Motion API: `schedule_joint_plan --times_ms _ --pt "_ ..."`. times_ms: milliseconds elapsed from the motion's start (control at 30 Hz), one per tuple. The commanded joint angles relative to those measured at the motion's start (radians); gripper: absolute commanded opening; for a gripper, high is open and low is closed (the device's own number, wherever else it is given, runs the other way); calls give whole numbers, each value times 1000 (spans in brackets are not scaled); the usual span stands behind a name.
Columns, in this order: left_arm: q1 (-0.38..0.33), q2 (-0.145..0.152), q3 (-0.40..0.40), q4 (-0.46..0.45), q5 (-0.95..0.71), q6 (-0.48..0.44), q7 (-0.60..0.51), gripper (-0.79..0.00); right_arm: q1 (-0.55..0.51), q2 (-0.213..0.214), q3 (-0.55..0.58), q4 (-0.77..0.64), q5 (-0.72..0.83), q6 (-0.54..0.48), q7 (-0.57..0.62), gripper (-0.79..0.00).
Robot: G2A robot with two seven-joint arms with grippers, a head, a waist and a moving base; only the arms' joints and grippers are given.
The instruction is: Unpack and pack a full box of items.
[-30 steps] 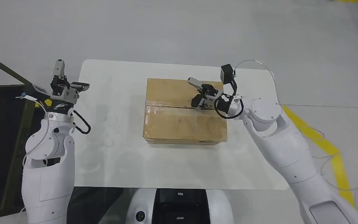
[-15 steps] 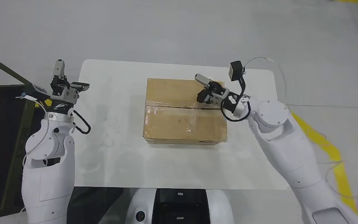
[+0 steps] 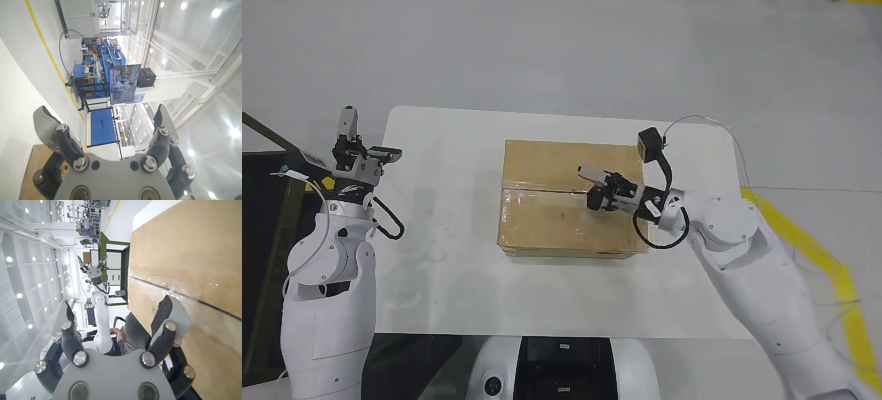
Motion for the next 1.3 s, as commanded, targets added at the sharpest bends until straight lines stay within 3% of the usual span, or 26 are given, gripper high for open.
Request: schedule_joint_plan --times_ms 0,267,800,1100,1267 --pt "0 0 0 0 0 0 0 0 19 -7 -22 17 4 4 -7 0" --pt "0 0 0 0 0 0 0 0 55 -22 -51 47 -14 47 -79 0" --pt "0 0 0 0 0 0 0 0 -120 15 185 -76 -22 84 -201 0" --pt "0 0 0 0 0 0 0 0 -197 28 281 -119 -42 36 -214 0" --pt "0 0 0 0 0 0 0 0 -195 35 319 -70 -77 -73 -171 0"
